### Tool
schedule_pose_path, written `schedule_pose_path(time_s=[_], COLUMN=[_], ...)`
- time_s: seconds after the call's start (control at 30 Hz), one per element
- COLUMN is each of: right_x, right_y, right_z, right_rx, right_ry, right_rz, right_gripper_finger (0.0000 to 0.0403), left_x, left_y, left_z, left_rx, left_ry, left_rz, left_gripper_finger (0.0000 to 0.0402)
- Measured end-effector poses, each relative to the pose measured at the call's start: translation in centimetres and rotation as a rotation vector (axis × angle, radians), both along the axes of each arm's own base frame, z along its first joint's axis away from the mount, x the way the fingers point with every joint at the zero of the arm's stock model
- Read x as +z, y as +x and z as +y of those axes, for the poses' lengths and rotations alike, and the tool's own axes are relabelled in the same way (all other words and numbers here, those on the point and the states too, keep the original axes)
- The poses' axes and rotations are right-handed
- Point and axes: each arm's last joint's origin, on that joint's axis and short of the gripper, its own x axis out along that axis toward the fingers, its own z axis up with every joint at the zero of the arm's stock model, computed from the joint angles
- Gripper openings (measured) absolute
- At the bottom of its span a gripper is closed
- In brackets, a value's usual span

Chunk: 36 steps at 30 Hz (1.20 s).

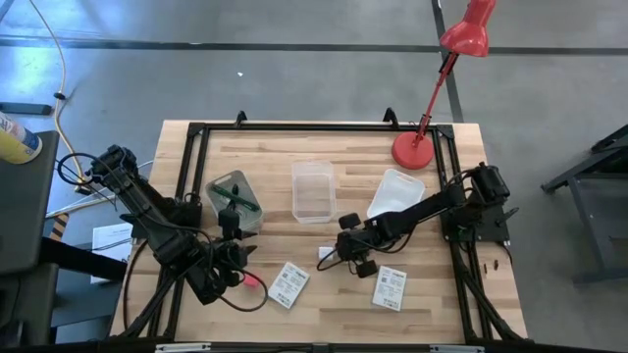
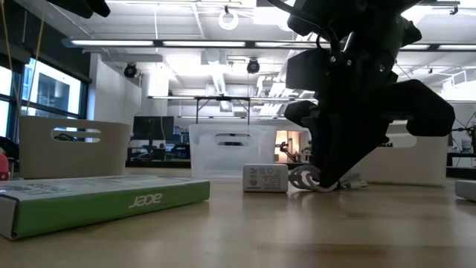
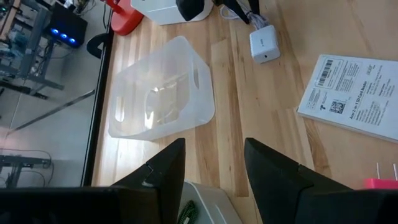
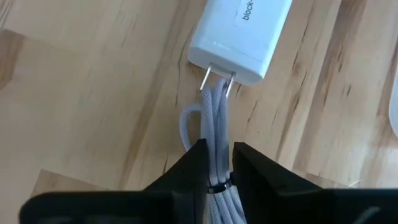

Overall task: Pick and place items into bin
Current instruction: Put the gray charger cable into the gray bin

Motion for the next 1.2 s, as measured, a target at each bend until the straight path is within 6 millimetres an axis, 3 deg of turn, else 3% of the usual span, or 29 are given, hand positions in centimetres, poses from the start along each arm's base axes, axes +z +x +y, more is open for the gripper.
schedule_pose_path(time_s=[0.23, 0.47, 0.7, 1.0, 1.2], right_x=[0.0, 0.0, 0.0, -0.01, 0.0], right_y=[-0.02, -0.01, -0.03, -0.03, 0.0], right_z=[0.04, 0.04, 0.15, 0.18, 0.2], right_rx=[0.019, 0.002, 0.01, -0.01, -0.007], right_ry=[-0.001, 0.007, 0.041, 0.063, 0.068], right_rz=[0.001, 0.002, 0.01, 0.015, 0.013], right_gripper_finger=[0.0015, 0.0041, 0.0015, 0.0086, 0.0082], left_x=[-0.01, -0.01, -0.01, 0.0, 0.0], left_y=[-0.02, -0.02, -0.01, -0.01, -0.01], left_z=[0.06, 0.06, 0.05, 0.06, 0.06], left_rx=[0.002, 0.002, 0.002, 0.003, 0.003], left_ry=[0.006, 0.006, 0.005, 0.009, 0.01], left_rz=[0.003, 0.002, 0.002, 0.0, -0.001], left_gripper_finger=[0.0152, 0.0152, 0.0152, 0.0152, 0.0152])
